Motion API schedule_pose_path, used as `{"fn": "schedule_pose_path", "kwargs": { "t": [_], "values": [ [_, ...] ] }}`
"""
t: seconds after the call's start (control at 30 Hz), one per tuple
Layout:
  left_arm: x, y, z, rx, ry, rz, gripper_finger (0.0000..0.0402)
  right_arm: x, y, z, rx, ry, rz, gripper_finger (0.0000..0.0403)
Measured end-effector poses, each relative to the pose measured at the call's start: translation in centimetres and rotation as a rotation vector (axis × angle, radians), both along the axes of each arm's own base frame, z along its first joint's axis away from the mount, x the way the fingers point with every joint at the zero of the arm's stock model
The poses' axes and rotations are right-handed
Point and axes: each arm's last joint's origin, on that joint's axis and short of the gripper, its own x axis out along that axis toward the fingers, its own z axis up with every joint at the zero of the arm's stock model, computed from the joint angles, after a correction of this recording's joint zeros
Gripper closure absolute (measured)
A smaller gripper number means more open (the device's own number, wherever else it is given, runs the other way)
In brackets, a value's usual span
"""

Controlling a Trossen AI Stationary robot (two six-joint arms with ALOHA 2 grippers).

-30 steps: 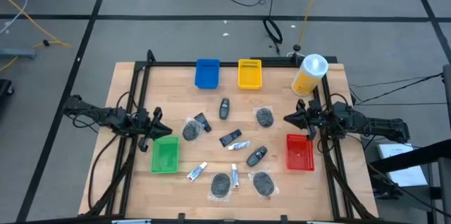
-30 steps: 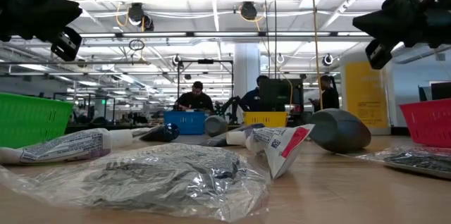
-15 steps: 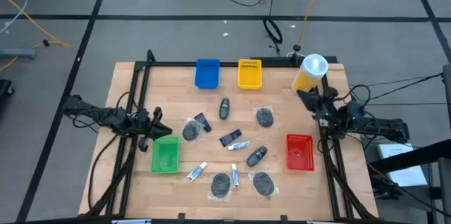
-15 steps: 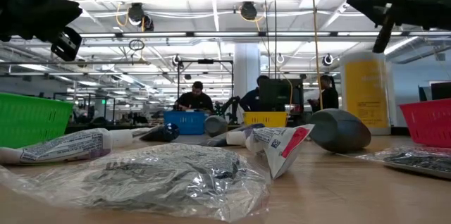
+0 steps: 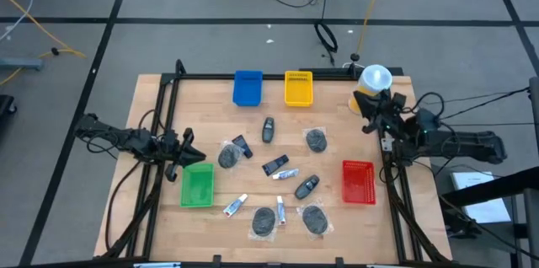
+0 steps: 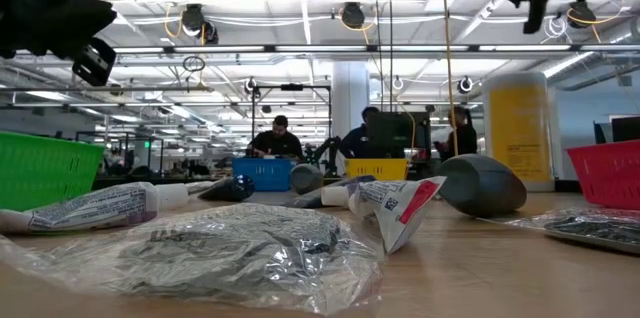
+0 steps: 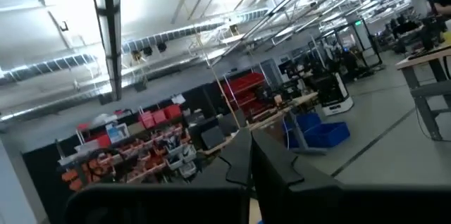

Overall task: Pick & Place Travel size toiletries
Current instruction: Put the black hairbrush into the red basket

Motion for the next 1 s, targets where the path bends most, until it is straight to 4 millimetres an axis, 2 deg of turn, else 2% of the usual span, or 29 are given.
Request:
{"fn": "schedule_pose_path", "kwargs": {
  "t": [0.1, 0.3, 0.43, 0.6, 0.8, 1.0],
  "values": [
    [0.0, 0.1, 0.3, -0.042, -0.019, 0.044, 0.0376, 1.6, -0.1, 0.9, 0.002, 0.062, 0.024, 0.0402],
    [-0.2, 0.6, 1.7, -0.263, -0.147, 0.135, 0.0376, 4.1, -0.3, 2.1, 0.067, 0.245, 0.043, 0.0403],
    [-0.6, 0.8, 3.0, -0.42, -0.262, 0.11, 0.0376, 5.2, -0.4, 2.8, 0.13, 0.377, 0.048, 0.0403],
    [-1.0, 1.0, 3.7, -0.425, -0.351, 0.158, 0.0376, 6.3, -0.4, 3.4, 0.149, 0.531, 0.09, 0.0403],
    [-1.3, 1.7, 4.1, -0.483, -0.401, 0.342, 0.0376, 7.4, -0.4, 3.1, 0.258, 0.724, 0.103, 0.0403],
    [-1.3, 1.9, 3.9, -0.478, -0.382, 0.447, 0.0376, 9.6, -0.2, 1.0, 0.44, 0.897, 0.209, 0.0403]
  ]
}}
